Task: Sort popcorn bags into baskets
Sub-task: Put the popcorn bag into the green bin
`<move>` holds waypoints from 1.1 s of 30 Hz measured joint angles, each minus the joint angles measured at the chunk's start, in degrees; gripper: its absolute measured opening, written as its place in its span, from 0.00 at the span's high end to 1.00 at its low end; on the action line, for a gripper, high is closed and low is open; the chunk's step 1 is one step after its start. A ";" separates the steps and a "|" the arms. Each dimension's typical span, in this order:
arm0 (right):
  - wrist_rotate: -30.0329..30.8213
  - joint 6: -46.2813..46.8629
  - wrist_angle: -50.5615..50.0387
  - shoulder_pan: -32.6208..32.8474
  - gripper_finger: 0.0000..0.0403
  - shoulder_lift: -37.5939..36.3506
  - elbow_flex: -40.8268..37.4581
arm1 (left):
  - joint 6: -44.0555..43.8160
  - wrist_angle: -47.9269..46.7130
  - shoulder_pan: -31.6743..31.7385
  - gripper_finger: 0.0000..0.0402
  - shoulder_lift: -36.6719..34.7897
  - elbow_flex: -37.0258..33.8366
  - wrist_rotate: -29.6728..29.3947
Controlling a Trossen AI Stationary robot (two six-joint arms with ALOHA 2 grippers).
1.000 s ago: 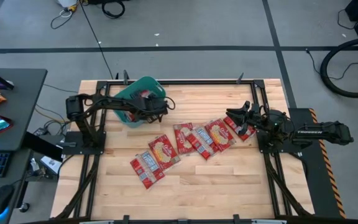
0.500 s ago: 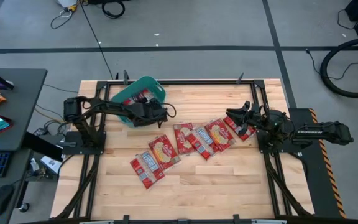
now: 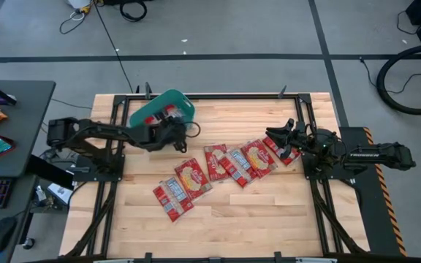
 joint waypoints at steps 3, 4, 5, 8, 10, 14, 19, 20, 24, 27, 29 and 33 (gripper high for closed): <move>0.05 -0.01 0.33 0.00 0.76 0.02 0.00 | 2.17 0.06 -2.51 0.61 -0.81 0.02 1.70; 0.03 -0.01 0.39 0.00 0.76 0.02 0.00 | 2.76 -0.15 -3.35 0.61 -0.75 0.02 2.33; 0.03 0.01 0.37 0.00 0.76 0.04 0.00 | 3.10 -0.51 -4.20 0.61 -0.73 -0.01 2.79; 0.03 0.00 0.48 0.00 0.76 0.04 0.00 | 3.43 -0.55 -6.62 0.61 -0.50 0.00 5.20; 0.02 0.01 0.50 0.01 0.76 0.04 0.00 | 3.16 -0.93 -8.28 0.61 -0.44 -0.02 7.20; 0.05 0.01 0.52 0.00 0.76 0.04 0.00 | 1.02 -1.38 -12.43 0.61 -0.46 0.00 8.89; 0.05 0.00 0.52 0.01 0.76 0.04 0.00 | -5.63 -1.26 -17.22 0.61 -0.46 0.00 9.93; 0.08 0.00 0.52 0.02 0.76 0.04 0.00 | -6.87 -1.26 -18.06 0.61 -0.46 0.00 10.74; 0.08 0.01 0.52 0.02 0.76 0.04 0.00 | -11.36 -1.67 -20.88 0.61 -0.46 0.00 15.89; 0.08 -0.01 0.52 0.02 0.76 0.04 0.00 | -13.82 -2.34 -22.69 0.61 -0.46 0.00 19.26; 0.08 0.00 0.52 0.00 0.76 0.04 0.00 | -14.28 -3.33 -23.89 0.61 -0.46 0.00 21.28; 0.10 -0.01 0.52 0.00 0.76 0.04 0.00 | -15.35 -5.53 -26.60 0.61 -0.46 0.02 25.86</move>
